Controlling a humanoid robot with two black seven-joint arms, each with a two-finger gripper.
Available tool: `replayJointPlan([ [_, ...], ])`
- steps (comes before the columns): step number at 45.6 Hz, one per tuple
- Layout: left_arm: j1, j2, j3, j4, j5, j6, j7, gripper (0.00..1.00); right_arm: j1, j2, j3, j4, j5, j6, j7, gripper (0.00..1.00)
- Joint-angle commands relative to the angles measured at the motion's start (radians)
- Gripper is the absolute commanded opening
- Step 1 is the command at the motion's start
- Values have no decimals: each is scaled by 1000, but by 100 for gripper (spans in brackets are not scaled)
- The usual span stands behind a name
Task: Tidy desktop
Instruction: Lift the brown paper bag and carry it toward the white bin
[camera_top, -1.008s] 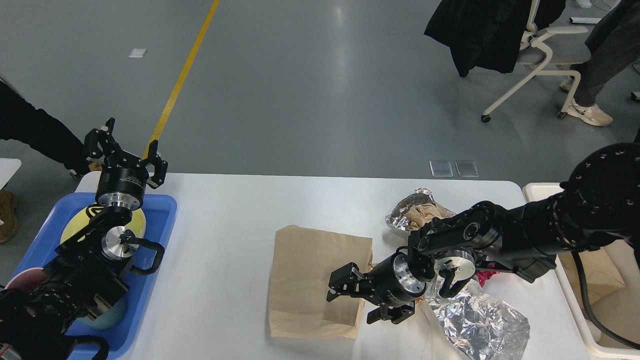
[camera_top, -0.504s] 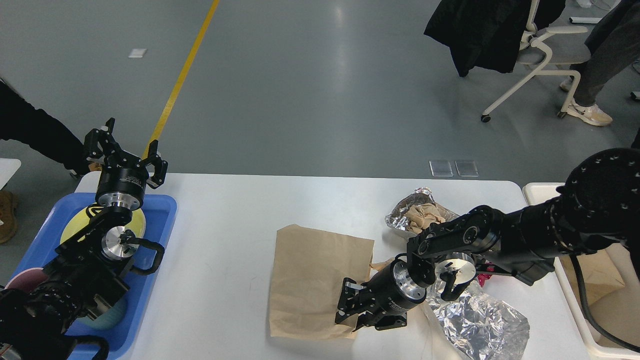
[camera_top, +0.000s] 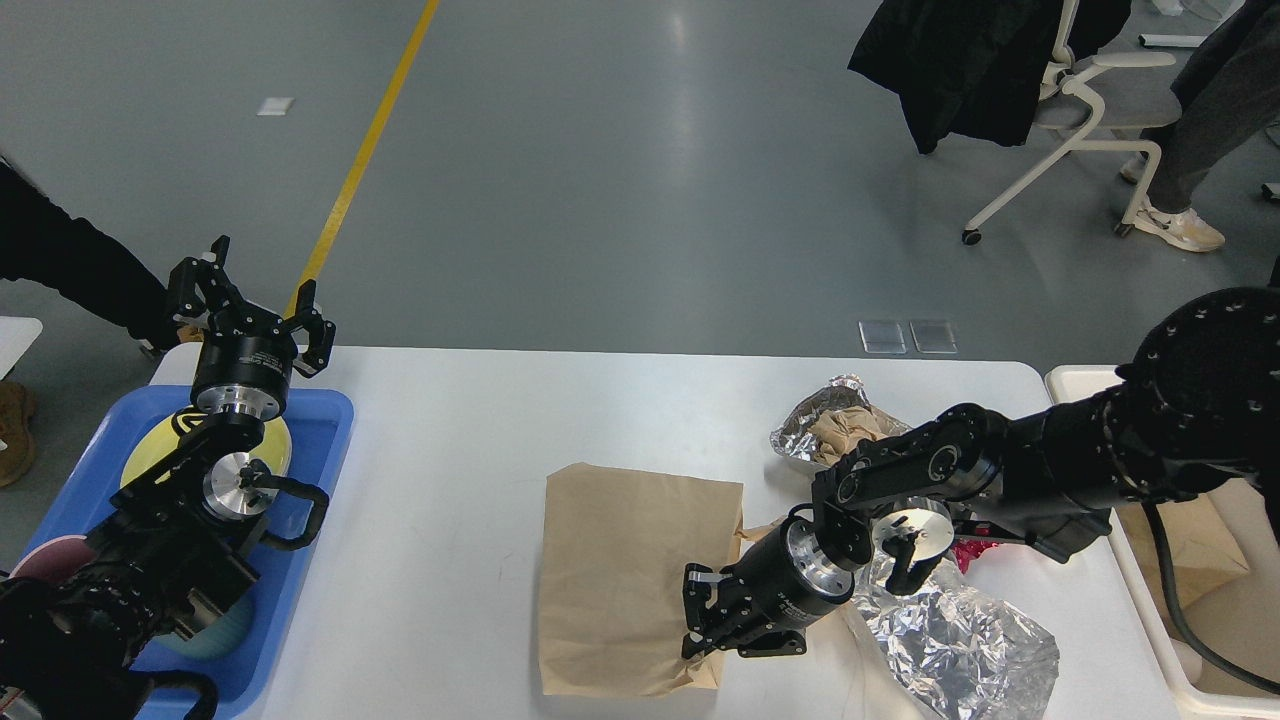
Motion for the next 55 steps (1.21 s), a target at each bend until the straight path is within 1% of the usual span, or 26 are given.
replayJointPlan([
  [1, 0, 0, 0, 0, 0, 0, 0, 96, 62, -10, 1, 35, -41, 107, -1, 0],
  [7, 0, 0, 0, 0, 0, 0, 0, 96, 180, -57, 1, 98, -49, 228, -1, 0],
  [12, 0, 0, 0, 0, 0, 0, 0, 96, 286, -70, 3, 107, -52, 340, -1, 0],
  [18, 0, 0, 0, 0, 0, 0, 0, 96, 439, -123, 6, 127, -52, 486, -1, 0],
  [28, 0, 0, 0, 0, 0, 0, 0, 96, 662, -277, -11, 127, -56, 486, -2, 0],
  [34, 0, 0, 0, 0, 0, 0, 0, 96, 742, -321, -46, 126, -136, 486, -7, 0],
  [47, 0, 0, 0, 0, 0, 0, 0, 96, 774, -378, -149, 115, -233, 486, -7, 0],
  [50, 0, 0, 0, 0, 0, 0, 0, 96, 774, -393, -203, 77, -273, 486, -7, 0],
  [55, 0, 0, 0, 0, 0, 0, 0, 96, 774, -402, -383, -66, -360, 486, -7, 0],
])
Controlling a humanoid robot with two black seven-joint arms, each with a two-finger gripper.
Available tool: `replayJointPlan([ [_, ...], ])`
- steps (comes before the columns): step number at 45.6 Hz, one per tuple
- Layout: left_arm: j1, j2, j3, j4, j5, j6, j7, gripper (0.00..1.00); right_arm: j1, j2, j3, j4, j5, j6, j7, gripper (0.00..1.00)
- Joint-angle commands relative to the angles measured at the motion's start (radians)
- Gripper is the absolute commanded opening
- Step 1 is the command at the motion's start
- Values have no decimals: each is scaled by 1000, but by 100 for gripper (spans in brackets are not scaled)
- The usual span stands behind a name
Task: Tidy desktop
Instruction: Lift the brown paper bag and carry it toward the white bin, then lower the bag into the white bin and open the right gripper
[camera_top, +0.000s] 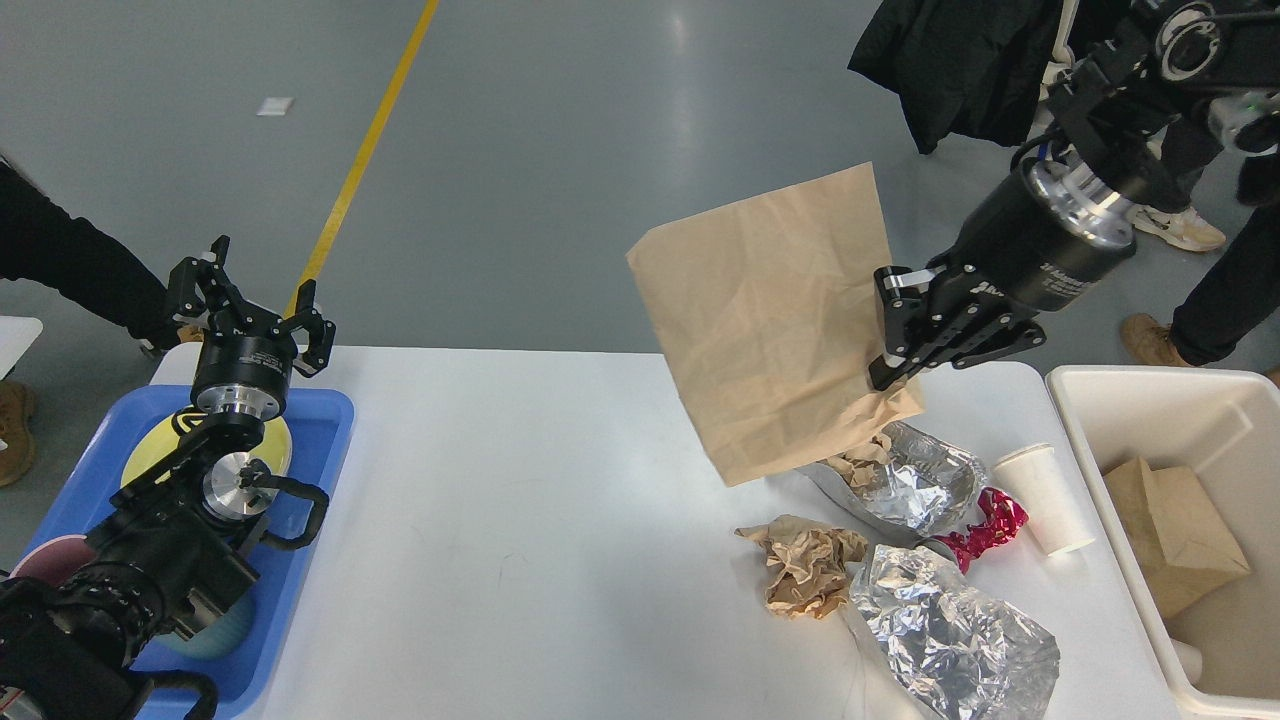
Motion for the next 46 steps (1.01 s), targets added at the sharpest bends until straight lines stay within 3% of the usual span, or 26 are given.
replayJointPlan([
  [1, 0, 0, 0, 0, 0, 0, 0, 96, 0, -13, -203, -154, -94, 0, 0, 0],
  [5, 0, 0, 0, 0, 0, 0, 0, 96, -20, -54, -368, -296, -161, 0, 0, 0],
  [10, 0, 0, 0, 0, 0, 0, 0, 96, -44, -140, -403, -408, -269, 0, -2, 0],
  [19, 0, 0, 0, 0, 0, 0, 0, 96, -204, -223, -419, -460, -418, -12, -2, 0],
  [32, 0, 0, 0, 0, 0, 0, 0, 96, -662, -235, -405, -503, -404, -523, -2, 0],
  [37, 0, 0, 0, 0, 0, 0, 0, 96, -796, -221, -370, -575, -404, -603, -2, 0],
  [46, 0, 0, 0, 0, 0, 0, 0, 96, -1049, -165, -256, -764, -402, -640, 0, 0],
])
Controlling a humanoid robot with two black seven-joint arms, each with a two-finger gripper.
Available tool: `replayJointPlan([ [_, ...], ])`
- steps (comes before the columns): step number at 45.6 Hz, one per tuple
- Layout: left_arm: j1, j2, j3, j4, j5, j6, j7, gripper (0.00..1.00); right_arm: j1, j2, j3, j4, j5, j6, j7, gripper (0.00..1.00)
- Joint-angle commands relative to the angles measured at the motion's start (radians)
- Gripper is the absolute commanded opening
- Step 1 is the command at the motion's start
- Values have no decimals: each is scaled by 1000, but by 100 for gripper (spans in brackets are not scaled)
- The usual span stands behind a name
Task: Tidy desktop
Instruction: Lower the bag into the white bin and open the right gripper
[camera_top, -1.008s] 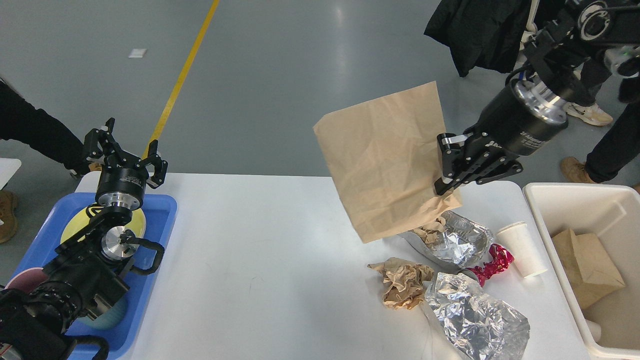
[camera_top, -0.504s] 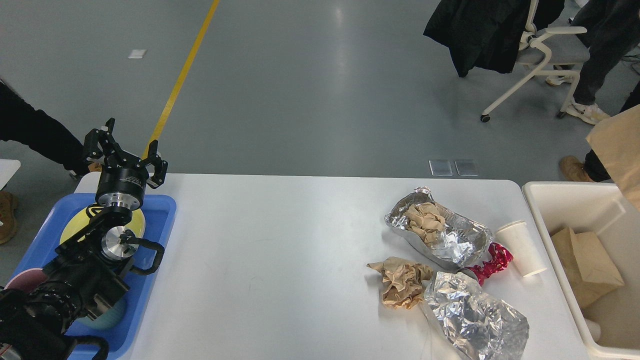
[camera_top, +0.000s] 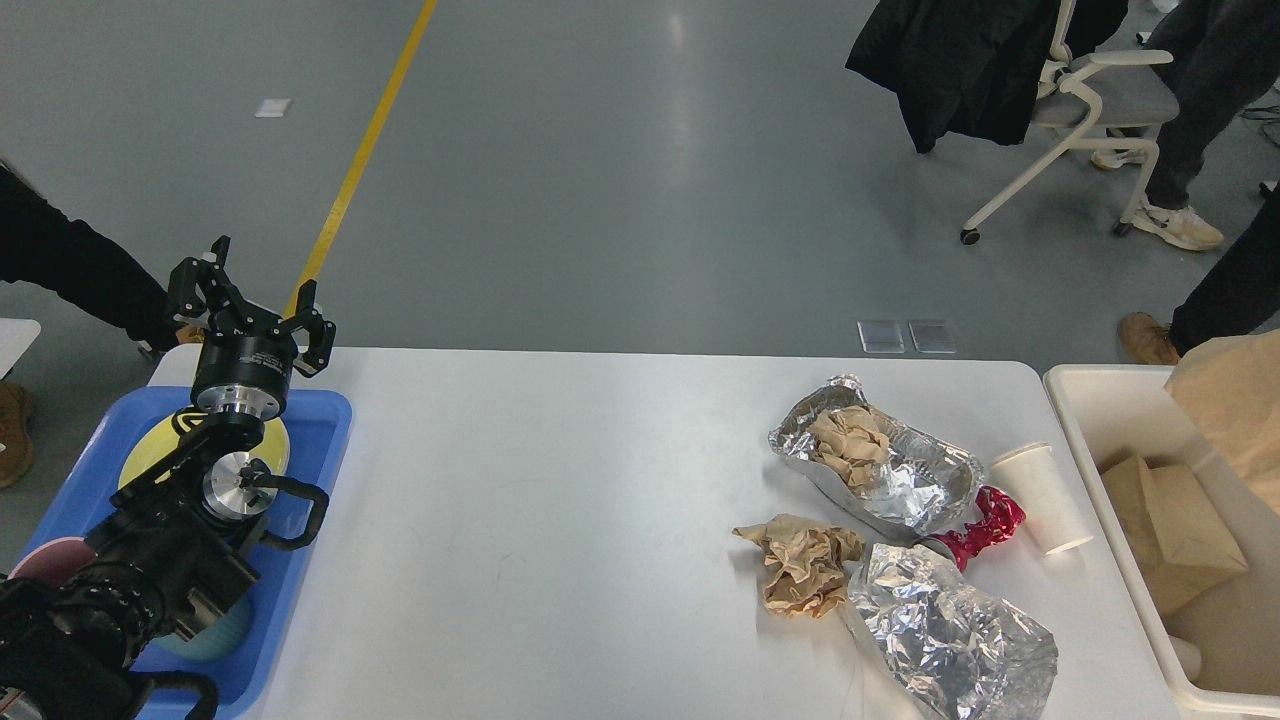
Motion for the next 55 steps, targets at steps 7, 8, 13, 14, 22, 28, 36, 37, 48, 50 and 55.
replayJointPlan([
  [7, 0, 0, 0, 0, 0, 0, 0, 96, -288, 65, 140, -172, 2, -60, 2, 0],
  [8, 0, 0, 0, 0, 0, 0, 0, 96, -305, 69, 146, -178, 2, -63, 2, 0],
  [13, 0, 0, 0, 0, 0, 0, 0, 96, -366, 108, 173, -192, 0, -77, 0, 0],
  [14, 0, 0, 0, 0, 0, 0, 0, 96, -377, 109, 177, -195, 2, -80, 2, 0],
  [22, 0, 0, 0, 0, 0, 0, 0, 96, -426, 149, 201, -198, 2, -84, 2, 0],
  [28, 0, 0, 0, 0, 0, 0, 0, 96, -474, 163, 241, -200, 0, -84, 2, 0],
  [36, 0, 0, 0, 0, 0, 0, 0, 96, -510, 194, 261, -200, 0, -87, 2, 0],
  [37, 0, 0, 0, 0, 0, 0, 0, 96, -513, 195, 264, -200, 0, -87, 0, 0],
  [48, 0, 0, 0, 0, 0, 0, 0, 96, -515, 197, 284, -200, 2, -89, 3, 0],
  [50, 0, 0, 0, 0, 0, 0, 0, 96, -514, 197, 301, -200, 5, -92, 3, 21],
  [55, 0, 0, 0, 0, 0, 0, 0, 96, -515, 183, 373, -198, 64, -121, 3, 89],
])
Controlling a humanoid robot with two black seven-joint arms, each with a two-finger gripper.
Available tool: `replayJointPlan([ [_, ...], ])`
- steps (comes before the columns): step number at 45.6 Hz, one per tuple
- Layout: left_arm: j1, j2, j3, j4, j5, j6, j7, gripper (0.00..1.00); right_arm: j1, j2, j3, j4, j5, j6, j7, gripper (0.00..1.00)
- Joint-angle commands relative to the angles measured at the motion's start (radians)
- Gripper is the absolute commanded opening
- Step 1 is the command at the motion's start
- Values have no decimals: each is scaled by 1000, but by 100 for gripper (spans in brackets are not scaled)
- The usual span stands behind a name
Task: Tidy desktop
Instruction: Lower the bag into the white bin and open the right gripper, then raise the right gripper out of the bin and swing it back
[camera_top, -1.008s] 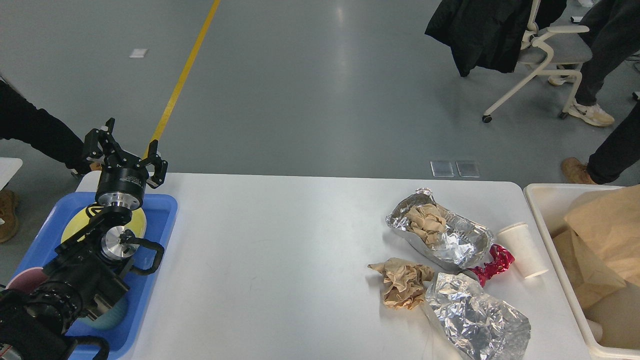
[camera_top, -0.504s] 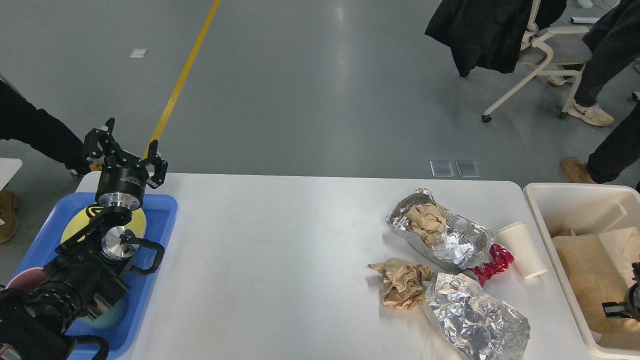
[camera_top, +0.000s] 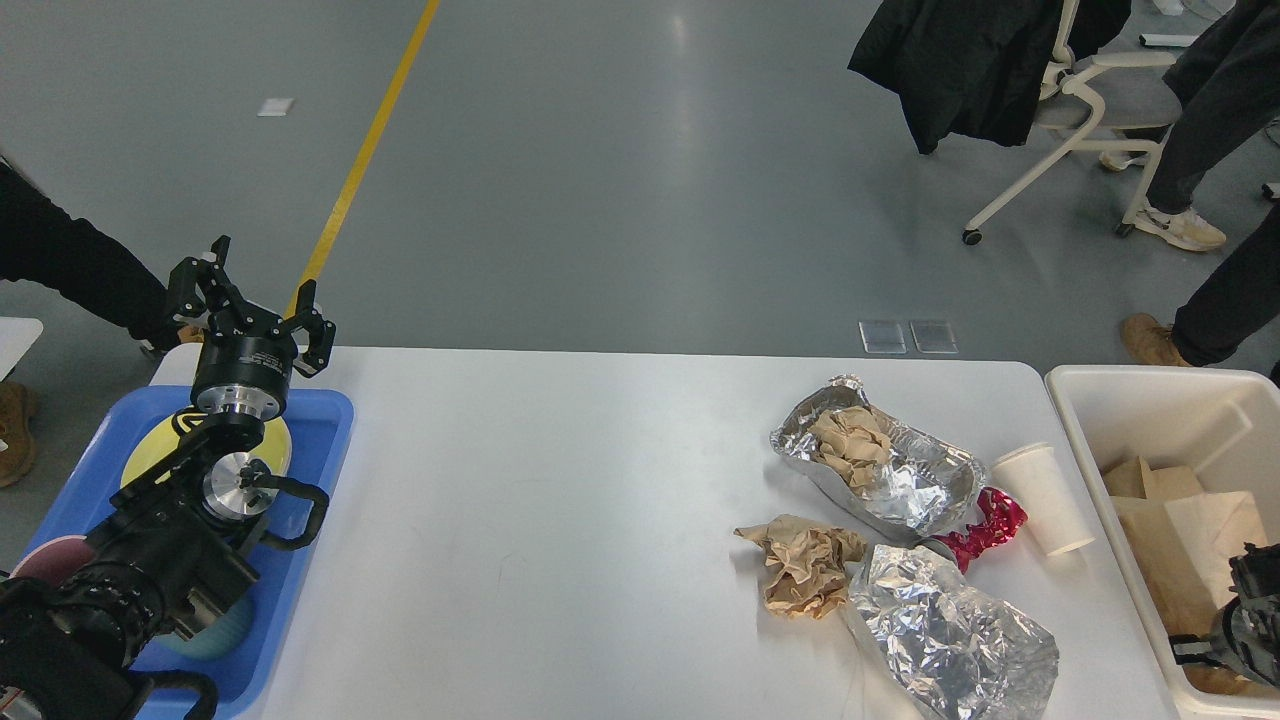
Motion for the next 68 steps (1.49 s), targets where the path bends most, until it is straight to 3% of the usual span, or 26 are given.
replayJointPlan([
  [1, 0, 0, 0, 0, 0, 0, 0, 96, 0, -15, 68, 5, 65, -25, 1, 95],
  [3, 0, 0, 0, 0, 0, 0, 0, 96, 9, -28, 70, 11, 80, -24, 1, 100],
  [21, 0, 0, 0, 0, 0, 0, 0, 96, 228, -213, -45, 26, 83, -13, 1, 100],
  [30, 0, 0, 0, 0, 0, 0, 0, 96, 553, -318, -183, 156, 82, 2, 1, 100],
  [35, 0, 0, 0, 0, 0, 0, 0, 96, 793, -313, -275, 252, 82, 120, 1, 100],
  [40, 0, 0, 0, 0, 0, 0, 0, 96, 1037, -261, -298, 330, 82, 347, 1, 100],
  [47, 0, 0, 0, 0, 0, 0, 0, 96, 1242, -60, -298, 367, 83, 697, 1, 100],
  [54, 0, 0, 0, 0, 0, 0, 0, 96, 1383, 112, -242, 489, 85, 711, 1, 100],
  [62, 0, 0, 0, 0, 0, 0, 0, 96, 1437, 213, -12, 683, 90, 711, 6, 100],
  [68, -2, 0, 0, 0, 0, 0, 0, 96, 1428, 273, 71, 703, 160, 711, 4, 100],
])
